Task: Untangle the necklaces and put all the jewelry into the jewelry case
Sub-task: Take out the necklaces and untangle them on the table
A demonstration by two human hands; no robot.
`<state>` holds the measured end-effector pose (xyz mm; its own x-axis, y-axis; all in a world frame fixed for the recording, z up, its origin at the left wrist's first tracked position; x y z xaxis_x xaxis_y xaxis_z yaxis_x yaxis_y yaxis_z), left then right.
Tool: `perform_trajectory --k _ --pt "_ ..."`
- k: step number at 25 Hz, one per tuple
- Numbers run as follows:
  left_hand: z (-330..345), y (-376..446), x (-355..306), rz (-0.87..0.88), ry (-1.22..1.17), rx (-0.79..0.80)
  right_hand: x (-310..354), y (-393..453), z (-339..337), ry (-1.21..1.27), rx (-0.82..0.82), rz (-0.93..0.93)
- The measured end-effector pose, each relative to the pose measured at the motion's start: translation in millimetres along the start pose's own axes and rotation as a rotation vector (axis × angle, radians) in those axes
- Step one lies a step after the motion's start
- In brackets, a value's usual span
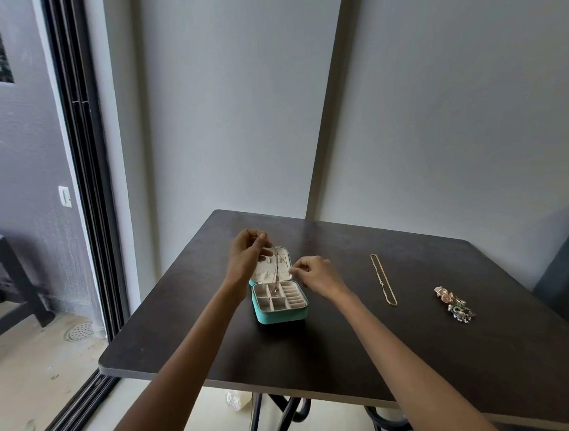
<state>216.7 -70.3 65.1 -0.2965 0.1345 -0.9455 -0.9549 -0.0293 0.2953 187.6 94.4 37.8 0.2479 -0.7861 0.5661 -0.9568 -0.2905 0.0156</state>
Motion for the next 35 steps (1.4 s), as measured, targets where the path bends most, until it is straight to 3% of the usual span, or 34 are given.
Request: perform_trajectory --k 2,5,7,11,14,17,24,30,35 --pt "4.3 -1.2 6.7 -0.047 -0.018 0.036 1.9 -0.6 -5.6 0.19 -0.046 -0.035" --pt "10.0 -4.3 14.5 -0.101 0.002 0.077 9.8 -5.2 -5.6 0.44 0.039 -0.101" --pt "6.9 -4.4 14.1 -0.092 0.01 0.035 16.9 -8.0 -3.6 0.398 0.093 -0.16" --pt "-9.1 -2.3 8.1 -0.045 -0.112 -0.092 11.8 -10.8 -6.6 0.341 0.022 -0.223" --pt "-22.7 0.2 9.6 -0.039 -0.331 -0.123 -5.9 -11.7 -1.8 0.287 0.039 -0.155" --pt "-32.1 1.3 13.5 -0.057 -0.447 -0.123 -27.3 -9.0 -8.4 0.273 -0.053 -0.057" --pt "-24.6 0.7 29.3 -0.171 -0.469 -0.099 -58.4 -16.7 -37.3 0.641 -0.324 0.089" --pt "-19.8 -1.7 36.6 -0.163 -0.561 -0.091 -63.8 -20.8 -41.5 1.097 -0.423 0.145" --pt "-15.0 -4.4 40.9 -0.163 -0.612 -0.08 -62.1 -16.2 -30.7 1.419 -0.393 0.11"
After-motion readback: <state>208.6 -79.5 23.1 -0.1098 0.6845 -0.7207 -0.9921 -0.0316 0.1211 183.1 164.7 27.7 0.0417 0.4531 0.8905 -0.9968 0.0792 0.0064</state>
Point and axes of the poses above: each hand's wrist, its own y-axis towards the middle knuckle, its own z-axis out of the palm, x = y × z, the point moved 10 cm from there along y, towards the middle knuckle, and after that the axes turned 10 degrees about x, right-handed, at the moved point
